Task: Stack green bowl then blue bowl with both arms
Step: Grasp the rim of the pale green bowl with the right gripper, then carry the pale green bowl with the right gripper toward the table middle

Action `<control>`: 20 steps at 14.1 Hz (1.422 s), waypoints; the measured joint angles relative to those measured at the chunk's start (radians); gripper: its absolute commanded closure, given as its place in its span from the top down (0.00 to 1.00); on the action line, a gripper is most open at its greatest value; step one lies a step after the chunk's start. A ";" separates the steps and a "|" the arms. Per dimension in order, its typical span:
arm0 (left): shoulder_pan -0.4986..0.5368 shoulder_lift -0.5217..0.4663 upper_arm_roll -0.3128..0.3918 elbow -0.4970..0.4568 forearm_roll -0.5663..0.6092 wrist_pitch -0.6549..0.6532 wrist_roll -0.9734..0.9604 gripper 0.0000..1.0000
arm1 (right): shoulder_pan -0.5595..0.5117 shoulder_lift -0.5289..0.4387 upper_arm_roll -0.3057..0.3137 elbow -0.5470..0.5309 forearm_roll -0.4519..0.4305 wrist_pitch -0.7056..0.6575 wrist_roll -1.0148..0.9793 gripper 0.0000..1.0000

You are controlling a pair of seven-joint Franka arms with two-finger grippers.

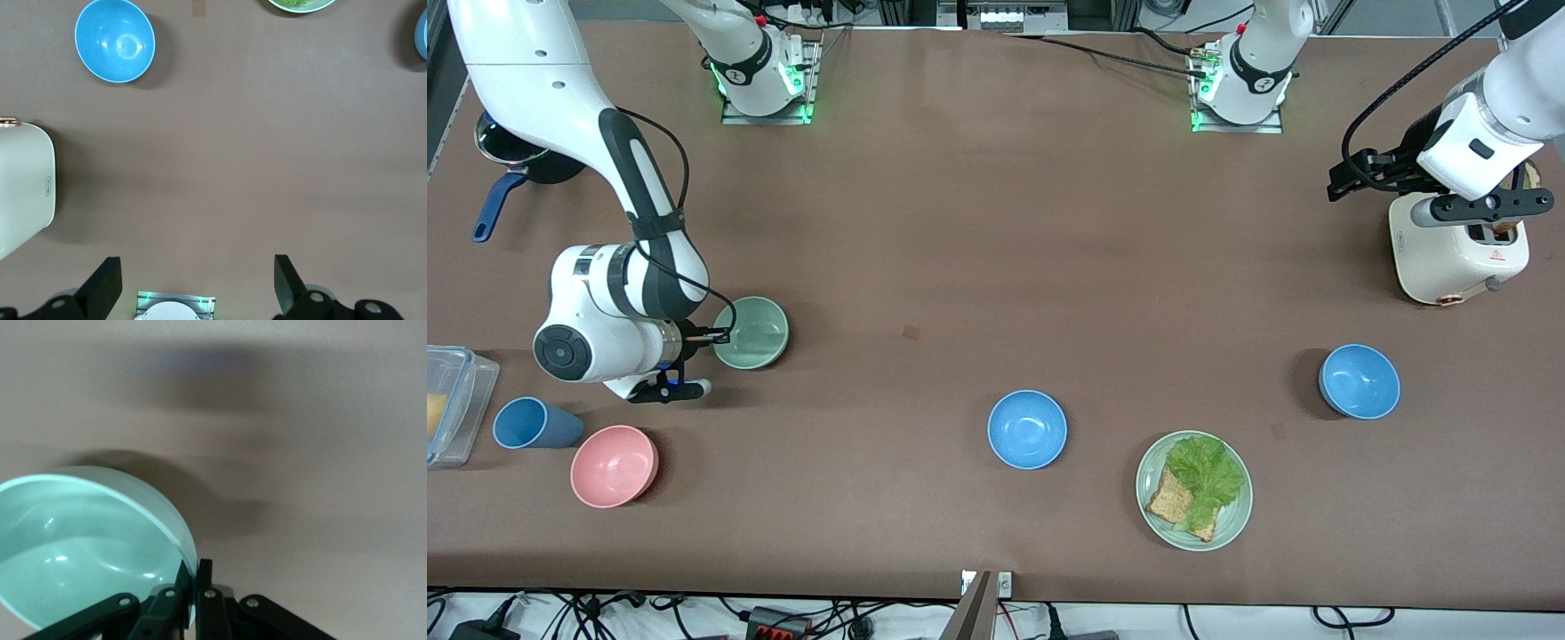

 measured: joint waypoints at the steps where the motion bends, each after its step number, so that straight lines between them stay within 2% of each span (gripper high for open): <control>1: 0.000 0.000 0.000 0.000 0.000 0.000 0.000 1.00 | 0.018 0.000 0.003 0.010 0.002 0.004 0.000 0.00; 4: 0.000 0.000 0.000 0.000 0.000 0.000 0.000 1.00 | 0.113 -0.001 0.008 0.067 0.007 0.009 0.025 0.00; 8: 0.001 0.000 0.001 0.000 0.000 0.000 0.000 1.00 | 0.317 0.004 0.013 0.144 0.010 0.012 0.240 0.00; 10: 0.002 0.000 0.002 0.000 0.000 0.000 0.000 1.00 | 0.403 0.014 0.013 0.153 0.066 0.014 0.311 0.00; 13: 0.006 0.003 0.002 0.000 0.000 -0.001 0.000 1.00 | 0.466 0.044 0.012 0.170 0.193 0.020 0.337 0.00; 20: 0.035 0.015 0.005 0.000 0.000 -0.022 0.000 1.00 | 0.588 0.145 0.012 0.256 0.213 0.057 0.536 0.00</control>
